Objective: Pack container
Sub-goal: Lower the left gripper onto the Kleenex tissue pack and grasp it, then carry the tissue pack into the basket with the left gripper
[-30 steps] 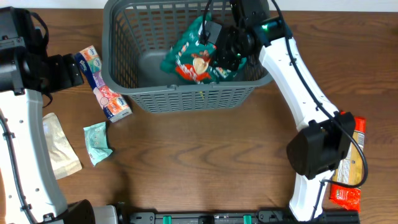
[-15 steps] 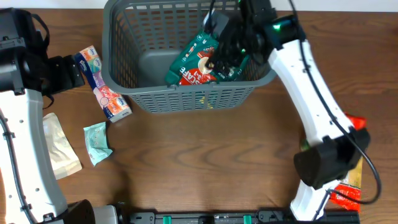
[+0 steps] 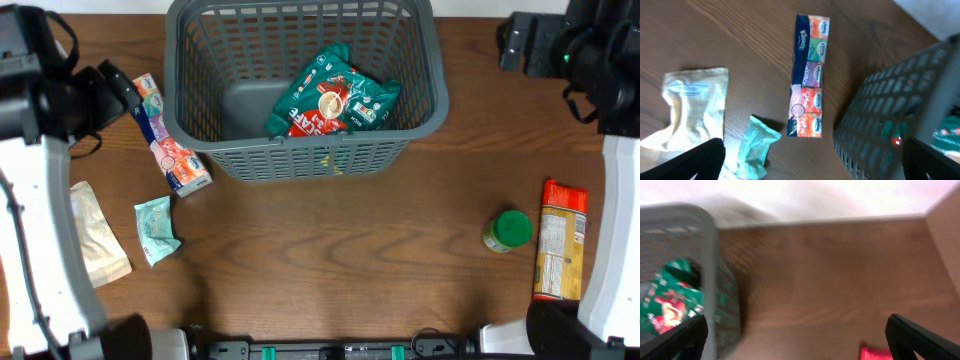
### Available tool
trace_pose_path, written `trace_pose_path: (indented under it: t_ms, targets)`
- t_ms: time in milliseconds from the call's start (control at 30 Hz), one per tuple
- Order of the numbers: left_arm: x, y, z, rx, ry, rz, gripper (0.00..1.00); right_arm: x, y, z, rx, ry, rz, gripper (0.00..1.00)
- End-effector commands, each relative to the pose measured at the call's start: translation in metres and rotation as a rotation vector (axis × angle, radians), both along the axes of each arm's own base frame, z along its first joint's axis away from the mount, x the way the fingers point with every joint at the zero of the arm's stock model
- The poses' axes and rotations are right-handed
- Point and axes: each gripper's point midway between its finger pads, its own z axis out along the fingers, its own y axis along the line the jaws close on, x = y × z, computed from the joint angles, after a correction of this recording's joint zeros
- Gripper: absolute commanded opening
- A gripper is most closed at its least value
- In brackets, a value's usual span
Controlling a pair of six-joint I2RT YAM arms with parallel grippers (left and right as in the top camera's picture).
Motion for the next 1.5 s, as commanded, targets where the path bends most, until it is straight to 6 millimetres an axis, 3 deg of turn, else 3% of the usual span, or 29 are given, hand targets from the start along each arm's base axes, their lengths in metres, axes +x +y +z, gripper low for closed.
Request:
trace_pose_path:
  t_ms: [0, 133, 333, 800, 1200, 1467]
  targets:
    - [0.02, 0.003, -0.043, -0.05, 0.101, 0.016, 0.99, 0.002, -0.019, -0.025, 0.028, 0.08, -0.085, 0.99]
    - [0.041, 0.006, -0.08, -0.064, 0.164, -0.001, 0.99, -0.003, -0.034, -0.028, 0.03, 0.097, -0.123, 0.99]
    - [0.06, 0.01, -0.12, -0.076, 0.22, -0.001, 0.99, -0.005, -0.044, -0.029, 0.028, 0.101, -0.143, 0.99]
    - [0.068, 0.009, -0.223, -0.096, 0.437, -0.1, 0.99, -0.003, -0.043, -0.028, 0.028, 0.094, -0.142, 0.99]
    - [0.076, 0.011, -0.257, -0.099, 0.464, -0.098, 0.99, -0.005, -0.043, -0.029, 0.03, 0.105, -0.142, 0.99]
    - [0.064, 0.012, -0.284, -0.1, 0.546, -0.094, 1.0, -0.007, -0.042, -0.029, 0.03, 0.108, -0.142, 0.99]
